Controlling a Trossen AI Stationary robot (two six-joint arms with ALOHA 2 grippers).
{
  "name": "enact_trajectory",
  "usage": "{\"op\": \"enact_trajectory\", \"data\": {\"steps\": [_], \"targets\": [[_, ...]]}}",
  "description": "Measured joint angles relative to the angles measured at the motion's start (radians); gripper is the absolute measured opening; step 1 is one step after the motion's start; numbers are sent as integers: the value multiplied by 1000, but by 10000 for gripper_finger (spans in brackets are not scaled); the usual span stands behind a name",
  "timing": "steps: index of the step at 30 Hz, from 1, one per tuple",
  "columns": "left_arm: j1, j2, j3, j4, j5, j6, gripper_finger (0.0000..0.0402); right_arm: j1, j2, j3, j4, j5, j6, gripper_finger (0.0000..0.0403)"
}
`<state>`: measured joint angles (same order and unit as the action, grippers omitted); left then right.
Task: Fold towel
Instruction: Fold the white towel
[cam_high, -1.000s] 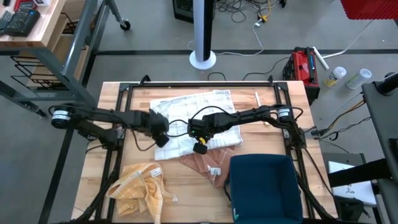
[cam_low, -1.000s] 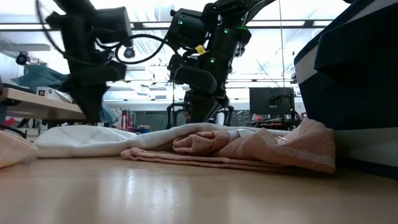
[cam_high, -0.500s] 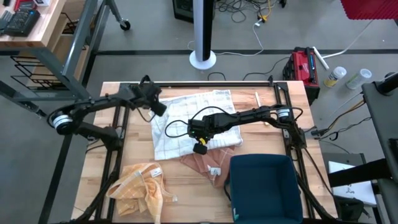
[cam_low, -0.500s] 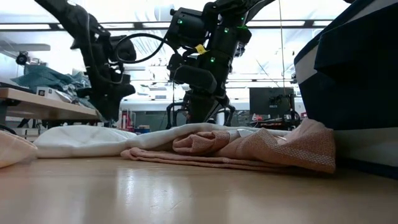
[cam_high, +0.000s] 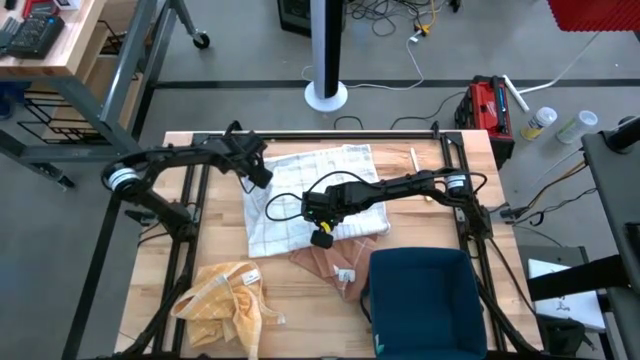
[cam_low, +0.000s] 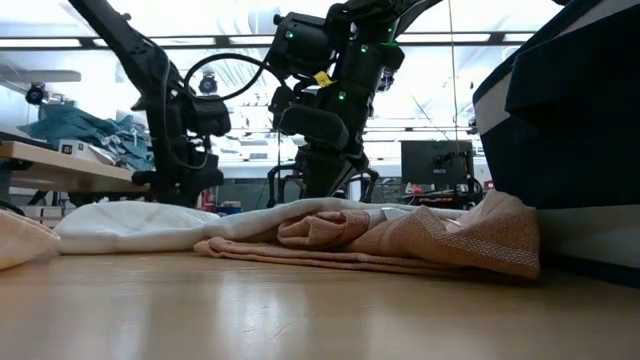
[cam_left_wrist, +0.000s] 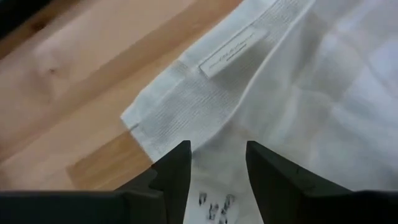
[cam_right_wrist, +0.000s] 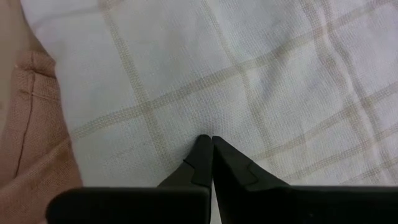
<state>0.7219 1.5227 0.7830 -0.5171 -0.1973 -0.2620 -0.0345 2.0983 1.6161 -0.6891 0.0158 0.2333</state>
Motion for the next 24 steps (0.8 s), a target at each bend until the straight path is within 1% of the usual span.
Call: {"op": "enact_trajectory", "data": {"steps": [5, 7, 9, 11, 12, 13, 17, 20, 24], "targets": [[0, 33, 0, 25, 0, 30, 127, 0, 0, 0, 0, -1, -3, 0], [-1, 31, 0, 23, 6, 60, 110, 0, 0, 0, 0, -1, -8, 0], [-1, 28, 0, 21, 12, 83, 77, 0, 0, 0, 0, -1, -8, 0], [-1, 22, 0, 14, 14, 96, 30, 0, 0, 0, 0, -1, -7, 0], [-1, 19, 0, 11, 14, 96, 16, 0, 0, 0, 0, -1, -7, 0], [-1, 16, 0, 11, 14, 97, 11, 0, 0, 0, 0, 0, -7, 0], [-1, -4, 0, 4, -14, 97, 16, 0, 0, 0, 0, 0, -7, 0], [-1, -18, 10, -12, -38, 107, 5, 0, 0, 0, 0, 0, -7, 0], [-1, -22, 44, -35, -87, 182, 9, 0, 0, 0, 1, 1, -7, 0]]}}
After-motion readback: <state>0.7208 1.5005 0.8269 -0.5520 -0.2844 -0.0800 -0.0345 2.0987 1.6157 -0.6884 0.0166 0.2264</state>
